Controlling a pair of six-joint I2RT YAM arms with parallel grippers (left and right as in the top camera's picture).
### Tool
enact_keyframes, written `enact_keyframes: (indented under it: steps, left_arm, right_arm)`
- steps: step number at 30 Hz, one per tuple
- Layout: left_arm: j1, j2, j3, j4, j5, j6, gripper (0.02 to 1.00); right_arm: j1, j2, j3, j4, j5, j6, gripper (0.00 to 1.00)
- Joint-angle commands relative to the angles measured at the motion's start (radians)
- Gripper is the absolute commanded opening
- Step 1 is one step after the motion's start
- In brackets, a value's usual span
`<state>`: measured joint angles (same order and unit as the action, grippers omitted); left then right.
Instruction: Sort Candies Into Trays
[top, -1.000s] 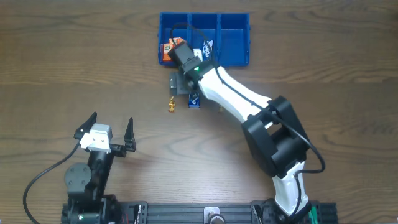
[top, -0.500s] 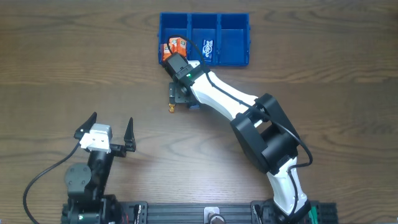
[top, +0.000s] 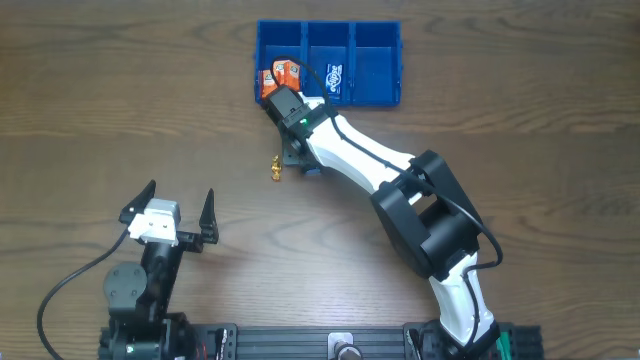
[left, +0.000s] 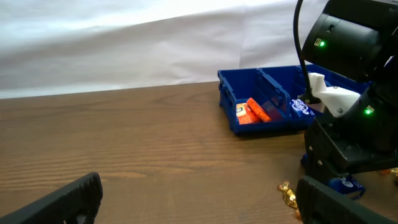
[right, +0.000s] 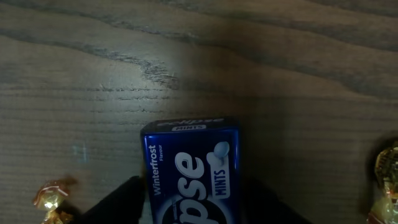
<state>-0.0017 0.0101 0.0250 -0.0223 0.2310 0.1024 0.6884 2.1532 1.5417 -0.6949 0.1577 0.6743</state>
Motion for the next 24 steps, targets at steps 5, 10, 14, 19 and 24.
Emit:
enact_keyframes:
  steps: [5, 10, 14, 19, 24]
  left_arm:
    - [0.003, -0.006, -0.020, -0.032, 0.022, 0.006, 0.998]
    - [0.003, -0.006, -0.020, -0.032, 0.022, 0.006, 0.998]
    - [0.003, -0.006, -0.020, -0.032, 0.021, 0.006, 0.998]
    - [0.003, -0.006, -0.020, -0.032, 0.021, 0.006, 0.998]
    - [0.003, -0.006, -0.020, -0.032, 0.021, 0.006, 0.998]
  right_arm:
    - [-0.005, 0.018, -0.011, -0.001, 0.026, 0.003, 0.213]
    - [-0.005, 0.018, -0.011, 0.002, 0.026, 0.002, 0.053]
    - [-0.006, -0.010, -0.001, 0.000, 0.052, -0.025, 0.038]
    - [-0.011, -0.140, 0.130, -0.084, 0.203, -0.115, 0.036]
    - [-0.089, -0.155, 0.431, -0.121, 0.295, -0.294, 0.036]
